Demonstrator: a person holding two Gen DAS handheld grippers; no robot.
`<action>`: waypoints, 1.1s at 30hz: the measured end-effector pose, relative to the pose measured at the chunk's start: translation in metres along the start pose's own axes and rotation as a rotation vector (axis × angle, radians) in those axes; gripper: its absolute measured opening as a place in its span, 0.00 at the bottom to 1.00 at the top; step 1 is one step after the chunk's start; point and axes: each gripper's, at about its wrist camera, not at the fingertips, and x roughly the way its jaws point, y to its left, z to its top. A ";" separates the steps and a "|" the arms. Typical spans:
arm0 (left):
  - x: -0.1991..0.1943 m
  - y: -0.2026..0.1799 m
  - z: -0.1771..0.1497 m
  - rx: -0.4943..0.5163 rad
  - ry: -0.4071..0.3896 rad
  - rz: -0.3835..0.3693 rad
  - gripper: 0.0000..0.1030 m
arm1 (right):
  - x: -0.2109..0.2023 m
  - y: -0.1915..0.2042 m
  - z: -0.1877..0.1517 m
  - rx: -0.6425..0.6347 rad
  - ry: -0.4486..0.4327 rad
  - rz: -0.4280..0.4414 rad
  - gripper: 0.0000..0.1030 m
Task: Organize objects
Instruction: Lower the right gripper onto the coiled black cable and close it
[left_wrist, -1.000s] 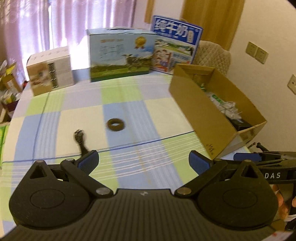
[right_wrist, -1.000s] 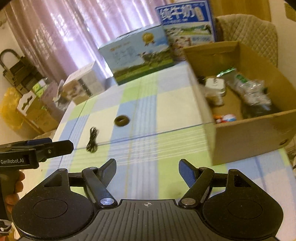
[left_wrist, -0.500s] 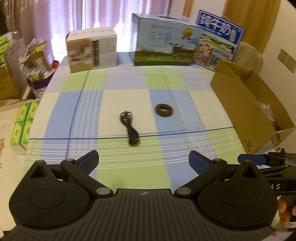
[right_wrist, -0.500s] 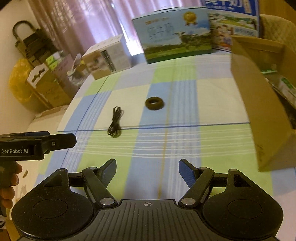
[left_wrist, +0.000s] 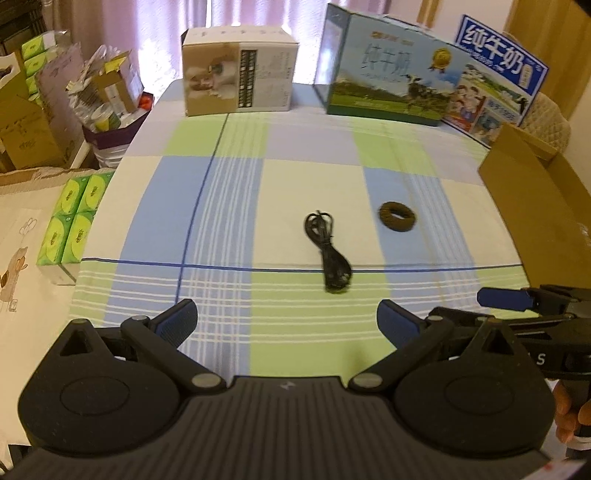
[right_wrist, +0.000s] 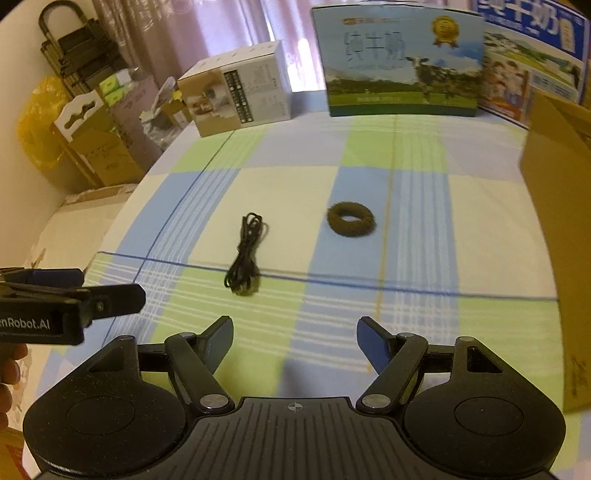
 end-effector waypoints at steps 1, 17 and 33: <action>0.004 0.003 0.001 -0.004 0.005 0.007 0.99 | 0.005 0.002 0.003 -0.008 0.002 0.001 0.70; 0.063 0.044 0.021 -0.042 0.043 0.090 0.99 | 0.087 0.028 0.033 -0.082 0.023 0.061 0.33; 0.088 0.056 0.029 -0.043 0.060 0.118 0.99 | 0.118 0.044 0.041 -0.146 0.022 0.045 0.14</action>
